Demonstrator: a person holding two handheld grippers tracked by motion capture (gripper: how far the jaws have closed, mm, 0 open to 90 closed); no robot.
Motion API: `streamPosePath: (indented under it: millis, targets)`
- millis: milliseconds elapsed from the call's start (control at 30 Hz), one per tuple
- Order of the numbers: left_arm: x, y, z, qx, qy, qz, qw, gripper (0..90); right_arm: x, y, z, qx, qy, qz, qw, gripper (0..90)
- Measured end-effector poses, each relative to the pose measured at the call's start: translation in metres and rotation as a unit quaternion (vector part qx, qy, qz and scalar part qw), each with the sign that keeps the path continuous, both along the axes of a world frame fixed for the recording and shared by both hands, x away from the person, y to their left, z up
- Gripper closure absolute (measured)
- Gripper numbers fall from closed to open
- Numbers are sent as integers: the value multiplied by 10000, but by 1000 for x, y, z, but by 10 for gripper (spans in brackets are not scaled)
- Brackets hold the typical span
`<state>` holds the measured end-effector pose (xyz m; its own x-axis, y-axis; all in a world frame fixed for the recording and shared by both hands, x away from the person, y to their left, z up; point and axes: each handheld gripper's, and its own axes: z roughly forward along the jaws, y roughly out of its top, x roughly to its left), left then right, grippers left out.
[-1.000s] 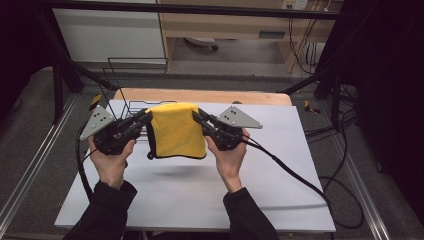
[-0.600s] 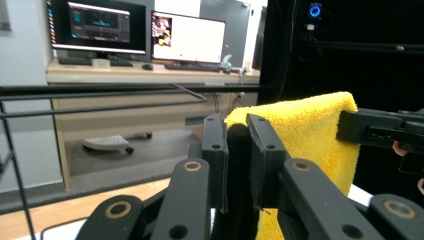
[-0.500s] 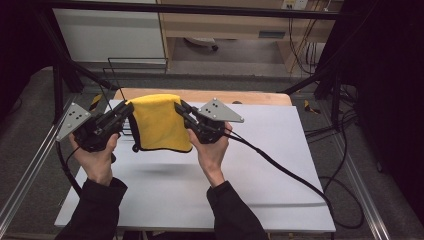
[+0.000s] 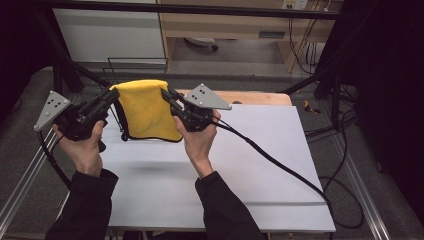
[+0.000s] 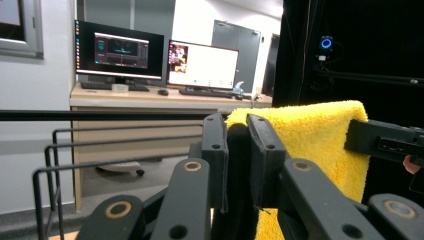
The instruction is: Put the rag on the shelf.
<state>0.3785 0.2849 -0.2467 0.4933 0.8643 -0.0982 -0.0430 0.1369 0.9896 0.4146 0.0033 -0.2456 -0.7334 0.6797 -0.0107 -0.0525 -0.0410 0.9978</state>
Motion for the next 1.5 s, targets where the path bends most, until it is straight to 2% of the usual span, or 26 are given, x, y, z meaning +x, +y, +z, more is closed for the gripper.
streamPosePath:
  millis: [267, 567, 967, 1267, 1500]
  targets:
    - [3, 10, 13, -102, -117, 68, 9999, 792, 5, 11, 13, 39, -107, 25, 9999, 833]
    - [9, 17, 32, -54, -258, 169, 9995, 792, 14, 22, 30, 119, -169, 28, 9998, 833]
    - [23, 31, 53, -136, -323, 216, 9992, 792, 26, 37, 53, 138, -289, 6, 9995, 832]
    - [27, 41, 66, -306, -471, 249, 9981, 792, 32, 49, 73, 143, -432, -8, 9990, 832]
    - [30, 45, 80, -274, -579, 352, 9973, 792, 37, 56, 86, 138, -556, -8, 9984, 832]
